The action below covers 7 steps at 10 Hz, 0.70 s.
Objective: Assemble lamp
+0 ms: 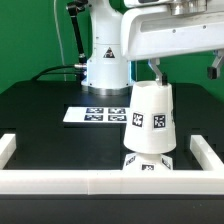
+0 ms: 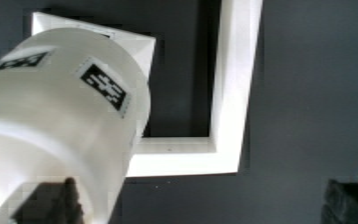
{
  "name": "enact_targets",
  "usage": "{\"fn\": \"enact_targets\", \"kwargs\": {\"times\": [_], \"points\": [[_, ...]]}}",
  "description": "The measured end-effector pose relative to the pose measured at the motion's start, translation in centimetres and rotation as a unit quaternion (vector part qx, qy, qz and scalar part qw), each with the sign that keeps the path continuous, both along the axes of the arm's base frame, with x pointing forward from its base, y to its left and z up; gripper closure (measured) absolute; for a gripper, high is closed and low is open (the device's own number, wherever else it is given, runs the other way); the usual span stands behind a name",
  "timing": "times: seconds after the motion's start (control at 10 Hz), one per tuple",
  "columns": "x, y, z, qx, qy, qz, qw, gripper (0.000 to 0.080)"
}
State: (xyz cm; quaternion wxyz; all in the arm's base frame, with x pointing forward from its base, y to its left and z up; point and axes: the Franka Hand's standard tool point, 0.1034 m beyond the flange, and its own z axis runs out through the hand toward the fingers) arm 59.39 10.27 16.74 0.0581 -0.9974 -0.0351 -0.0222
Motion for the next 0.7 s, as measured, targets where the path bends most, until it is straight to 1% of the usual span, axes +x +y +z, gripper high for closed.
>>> {"fn": "enact_targets", "kwargs": {"times": [0.2, 0.3, 0.4, 0.5, 0.7], "points": [[-0.2, 0.0, 2.0, -0.010, 0.001, 0.000, 1.000, 0.0101], [-0.4, 0.1, 2.5, -0.012, -0.006, -0.002, 1.000, 0.0101], [-0.9, 0.1, 2.3, -0.012, -0.018, -0.005, 1.000, 0.0101], [-1.8, 0.0, 1.8, -0.012, -0.027, -0.009, 1.000, 0.0101], [-1.9, 0.0, 1.6, -0.012, -0.024, -0.010, 1.000, 0.0101]]}}
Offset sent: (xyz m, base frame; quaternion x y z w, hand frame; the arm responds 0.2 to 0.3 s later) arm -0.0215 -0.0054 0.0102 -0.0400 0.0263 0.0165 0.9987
